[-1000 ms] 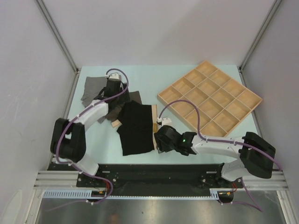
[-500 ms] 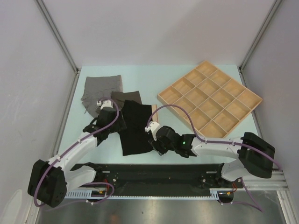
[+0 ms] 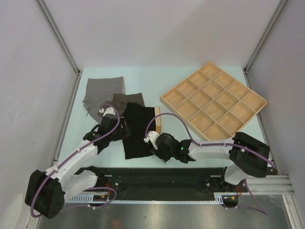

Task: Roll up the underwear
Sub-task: Flatten out the underwear at the center of the board.

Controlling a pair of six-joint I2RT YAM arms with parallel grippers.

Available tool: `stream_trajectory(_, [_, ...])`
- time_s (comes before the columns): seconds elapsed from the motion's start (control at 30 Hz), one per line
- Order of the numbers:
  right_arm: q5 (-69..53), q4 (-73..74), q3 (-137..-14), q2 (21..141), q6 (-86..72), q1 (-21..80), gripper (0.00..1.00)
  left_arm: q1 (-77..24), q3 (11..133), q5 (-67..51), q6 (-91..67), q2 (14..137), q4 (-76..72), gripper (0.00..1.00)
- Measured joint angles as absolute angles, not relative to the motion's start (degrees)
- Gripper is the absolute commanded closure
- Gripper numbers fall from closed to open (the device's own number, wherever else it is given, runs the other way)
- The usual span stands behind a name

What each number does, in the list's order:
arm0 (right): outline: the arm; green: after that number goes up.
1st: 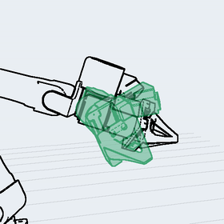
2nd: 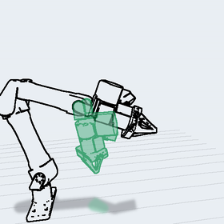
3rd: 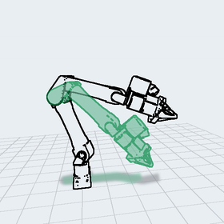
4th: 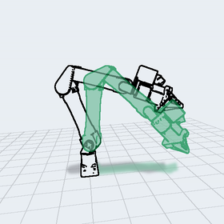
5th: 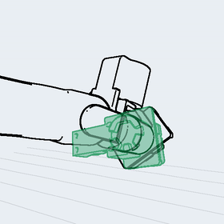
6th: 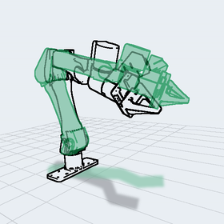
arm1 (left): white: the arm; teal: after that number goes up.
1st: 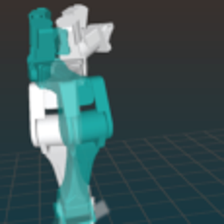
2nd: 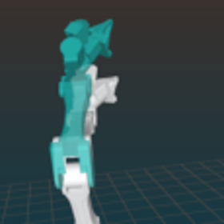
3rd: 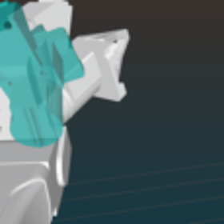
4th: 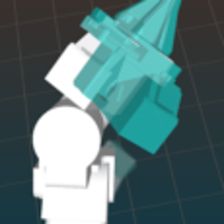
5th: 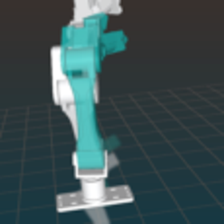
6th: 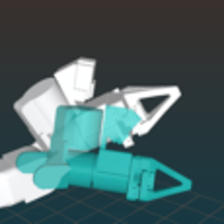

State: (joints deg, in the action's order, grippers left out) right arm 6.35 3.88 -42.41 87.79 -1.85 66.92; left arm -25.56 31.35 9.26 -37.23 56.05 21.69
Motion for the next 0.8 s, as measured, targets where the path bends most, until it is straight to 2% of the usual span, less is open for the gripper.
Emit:
stream_trajectory(0.17, [8.51, 3.70, -42.44, 89.45, -1.43, 66.94, 0.57, -26.02, 30.83, 8.82, -37.74, 55.00, 22.68, 0.29])
stream_trajectory(0.33, [11.57, 3.38, -43.35, 90.63, -1.48, 67.29, 0.62, -27.24, 30.68, 9.26, -39.18, 54.30, 25.08, 0.29])
stream_trajectory(0.4, [12.78, 2.98, -44.38, 91.85, -1.52, 67.46, 0.72, -27.94, 30.39, 9.89, -39.68, 53.76, 25.93, 0.28])
stream_trajectory(0.43, [13.34, 2.68, -44.97, 92.58, -1.65, 67.61, 0.82, -28.08, 30.13, 10.09, -40.05, 53.34, 26.52, 0.29])
stream_trajectory(0.5, [14.17, 2.28, -45.71, 93.62, -1.63, 67.88, 0.95, -28.27, 29.87, 10.39, -40.18, 52.86, 27.29, 0.28])
stream_trajectory(0.67, [17.21, 2.72, -47.64, 95.64, -1.78, 69.36, 1.00, -28.49, 29.15, 10.66, -40.69, 51.48, 28.95, 0.28])
stream_trajectory(0.8, [18.79, 4.16, -48.51, 96.05, -2.00, 70.59, 1.00, -28.60, 28.49, 10.81, -41.50, 51.07, 30.89, 0.29])
